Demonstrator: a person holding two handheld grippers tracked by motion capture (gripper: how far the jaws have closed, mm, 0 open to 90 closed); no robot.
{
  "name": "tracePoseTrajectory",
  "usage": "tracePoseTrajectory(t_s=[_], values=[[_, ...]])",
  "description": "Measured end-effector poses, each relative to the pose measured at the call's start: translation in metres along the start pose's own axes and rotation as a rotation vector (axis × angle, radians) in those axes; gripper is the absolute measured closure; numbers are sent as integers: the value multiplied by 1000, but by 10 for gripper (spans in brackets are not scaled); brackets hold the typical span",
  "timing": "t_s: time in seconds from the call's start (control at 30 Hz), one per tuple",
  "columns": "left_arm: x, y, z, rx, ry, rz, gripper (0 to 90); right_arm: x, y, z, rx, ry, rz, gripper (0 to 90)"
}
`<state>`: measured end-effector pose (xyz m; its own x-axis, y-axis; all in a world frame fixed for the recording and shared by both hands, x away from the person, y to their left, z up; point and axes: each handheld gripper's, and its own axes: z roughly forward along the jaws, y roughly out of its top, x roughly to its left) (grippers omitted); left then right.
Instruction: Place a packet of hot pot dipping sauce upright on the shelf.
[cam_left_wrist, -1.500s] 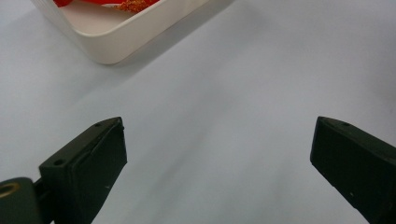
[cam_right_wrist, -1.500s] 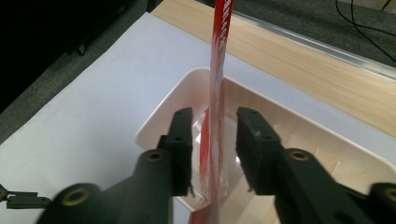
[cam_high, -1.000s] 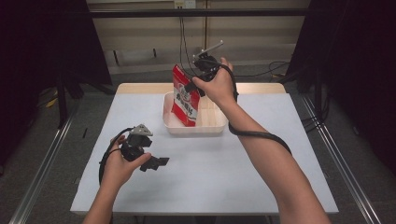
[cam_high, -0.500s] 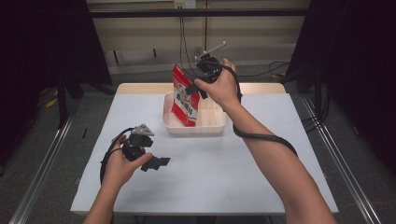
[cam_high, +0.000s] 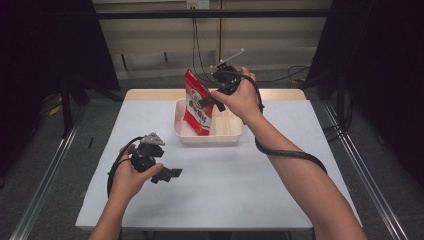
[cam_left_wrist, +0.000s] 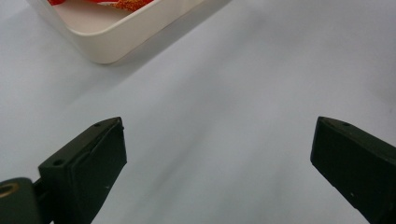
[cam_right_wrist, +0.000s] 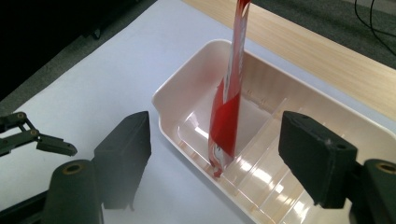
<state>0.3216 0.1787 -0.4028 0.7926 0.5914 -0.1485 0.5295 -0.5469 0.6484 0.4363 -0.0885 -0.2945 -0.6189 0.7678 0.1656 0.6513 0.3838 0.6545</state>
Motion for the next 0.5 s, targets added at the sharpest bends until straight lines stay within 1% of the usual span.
tracePoseTrajectory(t_s=[0.03, 0.07, 0.13, 0.2, 0.27, 0.47, 0.5], values=[[0, 0, 0, 7, 3, 0, 35, 2, -1, -1, 6, 2, 1, 251], [0, 0, 0, 6, 1, -1, 35, 2, -2, -1, 2, 9, -7, 245], [-1, 0, 1, 1, -1, -3, 35, 4, -5, -2, 11, 13, -3, 240], [-1, 0, 1, 4, -5, 0, 34, 5, -8, -2, 12, 17, -14, 234], [-2, 0, 1, -4, -5, -10, 34, 5, -11, -2, 25, 22, -13, 232], [-1, 0, 0, -1, -2, 0, 34, 5, -21, -4, 35, 38, -20, 223], [-1, 1, 0, -3, -3, -1, 34, 4, -23, -5, 20, 48, -27, 217]])
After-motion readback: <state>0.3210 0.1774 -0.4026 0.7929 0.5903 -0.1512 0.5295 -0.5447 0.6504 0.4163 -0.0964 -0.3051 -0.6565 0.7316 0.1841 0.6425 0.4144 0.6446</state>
